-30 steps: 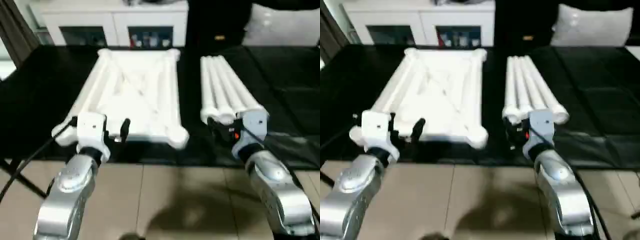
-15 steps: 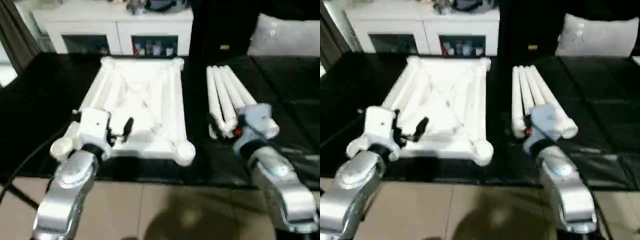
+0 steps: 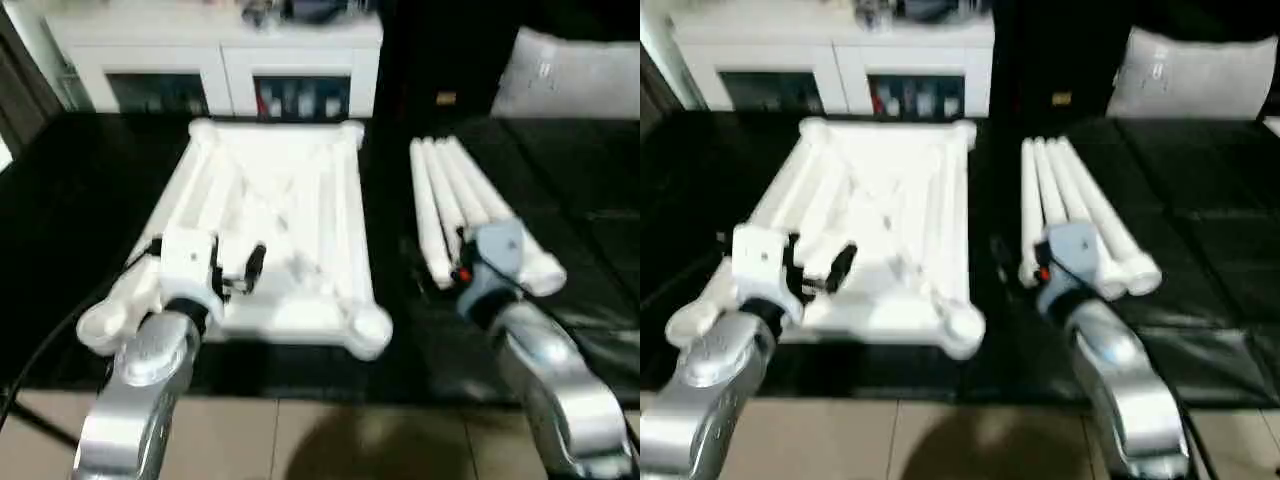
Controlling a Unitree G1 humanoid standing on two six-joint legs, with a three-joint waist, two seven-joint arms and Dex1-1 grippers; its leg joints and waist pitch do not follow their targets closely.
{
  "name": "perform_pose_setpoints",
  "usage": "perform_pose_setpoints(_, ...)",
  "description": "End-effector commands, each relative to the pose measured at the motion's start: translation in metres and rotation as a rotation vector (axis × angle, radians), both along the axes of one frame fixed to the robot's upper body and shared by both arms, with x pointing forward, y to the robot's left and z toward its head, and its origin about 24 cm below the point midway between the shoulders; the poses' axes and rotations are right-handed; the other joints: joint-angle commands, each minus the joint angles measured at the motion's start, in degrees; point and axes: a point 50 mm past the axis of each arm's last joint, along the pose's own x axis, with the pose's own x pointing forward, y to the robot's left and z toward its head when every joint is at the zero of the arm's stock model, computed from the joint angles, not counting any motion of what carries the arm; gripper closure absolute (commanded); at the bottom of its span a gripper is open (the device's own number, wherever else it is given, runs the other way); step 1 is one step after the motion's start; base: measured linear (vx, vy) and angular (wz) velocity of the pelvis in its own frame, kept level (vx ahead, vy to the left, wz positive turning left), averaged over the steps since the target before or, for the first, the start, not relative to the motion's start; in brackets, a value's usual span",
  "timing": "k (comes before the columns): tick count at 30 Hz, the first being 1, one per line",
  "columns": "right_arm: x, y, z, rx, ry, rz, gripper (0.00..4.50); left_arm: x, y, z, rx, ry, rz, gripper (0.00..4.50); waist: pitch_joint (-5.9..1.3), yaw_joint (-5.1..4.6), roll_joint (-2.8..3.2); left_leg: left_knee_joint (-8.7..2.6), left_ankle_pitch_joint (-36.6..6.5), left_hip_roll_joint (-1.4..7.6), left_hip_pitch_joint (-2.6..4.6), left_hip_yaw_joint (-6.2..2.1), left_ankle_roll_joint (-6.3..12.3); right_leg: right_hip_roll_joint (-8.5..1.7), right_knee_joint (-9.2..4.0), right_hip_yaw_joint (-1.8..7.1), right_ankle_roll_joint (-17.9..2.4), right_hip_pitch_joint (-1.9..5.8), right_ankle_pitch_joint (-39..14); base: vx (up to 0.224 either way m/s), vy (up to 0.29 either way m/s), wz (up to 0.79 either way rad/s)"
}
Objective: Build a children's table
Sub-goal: Move to table
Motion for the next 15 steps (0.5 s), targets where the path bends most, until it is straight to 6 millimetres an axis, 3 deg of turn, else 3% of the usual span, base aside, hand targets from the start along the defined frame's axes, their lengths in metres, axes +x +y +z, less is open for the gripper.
perform_pose_setpoints(1,0.0012,-0.0038,0.0024,0.005,-0.017,-0.015,0.0,-0.0011,-0.0029,0.0021,0.006,-0.009,-0.012,0.09,-2.84,2.36,-1.22,1.96,-3.8,1.98,-2.56,-0.34,9.63,-10.08,-11.02,8.48,-5.3,7.13,-21.4,-0.008,-0.08,0.0)
perform_pose_setpoints(2,0.0015,-0.0035,0.0027,0.006,-0.018,-0.012,0.0,-0.0011,-0.0028,0.0022,0.006,-0.01,-0.011,0.09,-2.47,2.49,-2.36,2.86,-1.4,2.38,-4.41,-0.64,7.6,-9.78,-11.0,8.13,-5.8,8.28,-26.0,0.014,-0.088,-0.06)
perform_pose_setpoints(3,0.0015,-0.0035,0.0027,0.006,-0.018,-0.012,0.0,-0.0011,-0.0028,0.0022,0.006,-0.01,-0.011,0.09,-2.02,2.96,-1.61,2.2,1.5,2.88,-4.27,-0.99,4.42,-8.46,-11.26,7.14,-8.4,7.22,-29.3,0.0,0.0,0.0)
perform_pose_setpoints(4,0.0019,-0.0023,0.0034,0.009,-0.02,-0.004,0.0,-0.0009,-0.0025,0.0024,0.007,-0.012,-0.01,0.09,-1.63,2.82,-1.26,1.36,2.4,3.19,-4.37,-1.02,3.78,-7.71,-11.26,6.15,-10.0,7.16,-30.0,0.0,0.0,0.0)
perform_pose_setpoints(5,0.0025,-0.0002,0.0042,0.007,-0.023,0.007,0.0,-0.0002,-0.0022,0.0026,0.006,-0.015,-0.009,0.09,-1.11,2.14,1.19,-4.02,-0.3,4.92,-1.49,-0.38,2.54,-4.35,-11.48,1.94,-12.5,5.93,-30.5,0.0,0.0,0.0)
perform_pose_setpoints(6,0.0027,0.0002,0.0043,0.006,-0.024,0.009,0.0,0.0,-0.0023,0.0027,0.006,-0.015,-0.009,0.09,-0.92,1.47,1.65,-5.9,-4.8,5.53,-1.55,-0.56,2.37,-2.44,-10.48,0.6,-11.9,5.76,-28.7,0.053,0.065,0.02)
perform_pose_setpoints(7,0.0028,0.0013,0.0048,0.004,-0.026,0.013,0.0,0.0007,-0.0027,0.0027,0.005,-0.017,-0.01,0.09,-0.75,-0.15,1.81,-7.7,-19.3,7.62,1.95,-1.99,0.63,0.1,-8.51,-0.64,-10.9,3.04,-25.1,0.053,0.065,0.02)
perform_pose_setpoints(8,0.0028,0.0013,0.0048,0.004,-0.026,0.013,0.0,0.0007,-0.0027,0.0027,0.005,-0.017,-0.01,0.09,-1.84,-1.31,2.95,-9.04,-24.5,8.69,4.07,-4.07,0.52,0.31,-6.37,-1.08,-11.7,3.11,-15.0,0.047,0.082,0.01)
perform_pose_setpoints(9,0.0028,0.0008,0.0052,0.004,-0.031,0.002,0.0,0.0015,-0.0037,0.0021,0.004,-0.017,-0.011,0.09,-2.24,-1.62,3.2,-9.39,-23.6,8.78,4.68,-4.53,1.65,0.23,-5.8,-1.29,-11.7,3.05,-9.8,0.057,0.07,-0.01)
perform_pose_setpoints(10,0.0027,0.0,0.0052,0.005,-0.032,-0.007,0.0,0.0018,-0.0043,0.0017,0.003,-0.016,-0.011,0.09,-2.48,-2.33,2.93,-9.38,-18.6,8.91,5.69,-5.27,6.05,0.04,-4.78,-1.68,-10.9,2.21,-2.7,0.057,0.07,-0.01)
perform_pose_setpoints(11,0.0024,-0.0025,0.0047,0.009,-0.031,-0.026,0.0,0.002,-0.0057,0.0009,-0.003,-0.015,-0.014,0.09,-2.33,-2.72,2.17,-8.66,-12.9,8.16,5.27,-4.67,11.07,-0.93,-5.16,-1.39,-10.7,2.31,0.6,0.086,0.052,0.04)
perform_pose_setpoints(12,0.0024,-0.0025,0.0047,0.009,-0.031,-0.026,0.0,0.002,-0.0057,0.0009,-0.003,-0.015,-0.014,0.09,-2.38,-2.67,1.67,-8.06,-9.6,7.13,3.94,-3.71,12.7,-1.68,-6.11,-0.83,-11.3,3.6,2.3,0.093,0.027,0.03)
perform_pose_setpoints(13,0.0021,-0.0042,0.0043,0.012,-0.029,-0.037,0.0,0.0022,-0.0066,0.0004,-0.005,-0.014,-0.015,0.09,-3.35,-1.37,0.31,-4.84,-0.6,3.46,-0.84,-0.52,14.39,-3.42,-8.0,1.56,-12.3,8.91,7.2,0.093,0.027,0.03)
perform_pose_setpoints(14,0.002,-0.005,0.0041,0.014,-0.028,-0.042,0.0,0.0023,-0.0071,0.0001,-0.007,-0.014,-0.016,0.09,-3.11,-0.51,0.18,-3.89,1.4,2.8,-2.41,0.32,14.12,-4.5,-9.17,2.74,-13.3,9.98,5.4,0.054,0.02,0.03)
perform_pose_setpoints(15,0.0019,-0.0069,0.0038,0.015,-0.026,-0.05,0.0,0.0025,-0.0087,-0.0006,-0.01,-0.013,-0.018,0.09,-3.65,0.23,-0.13,-2.57,4.9,3.13,-4.28,0.36,12.83,-5.48,-10.0,3.65,-14.7,11.87,1.0,0.054,0.012,0.03)
